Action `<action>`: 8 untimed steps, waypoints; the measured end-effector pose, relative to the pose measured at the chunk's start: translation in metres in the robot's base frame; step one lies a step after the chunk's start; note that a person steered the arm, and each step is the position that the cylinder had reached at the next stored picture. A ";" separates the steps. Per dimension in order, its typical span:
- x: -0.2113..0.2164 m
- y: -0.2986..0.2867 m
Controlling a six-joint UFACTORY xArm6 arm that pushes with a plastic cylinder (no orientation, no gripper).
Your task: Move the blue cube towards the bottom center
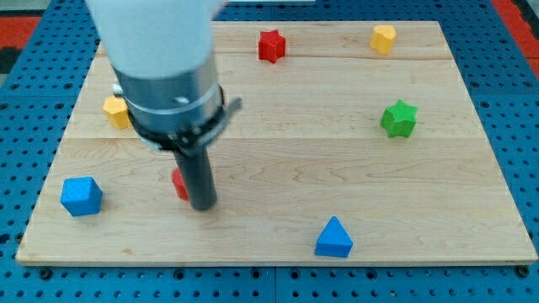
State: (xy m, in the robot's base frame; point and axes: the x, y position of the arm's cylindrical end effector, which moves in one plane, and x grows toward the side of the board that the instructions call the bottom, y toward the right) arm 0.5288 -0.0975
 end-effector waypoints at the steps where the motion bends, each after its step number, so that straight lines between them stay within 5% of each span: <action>1: -0.068 -0.062; 4: -0.049 -0.163; 6: -0.008 -0.081; 8: -0.042 -0.156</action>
State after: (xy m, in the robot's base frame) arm 0.4872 -0.2530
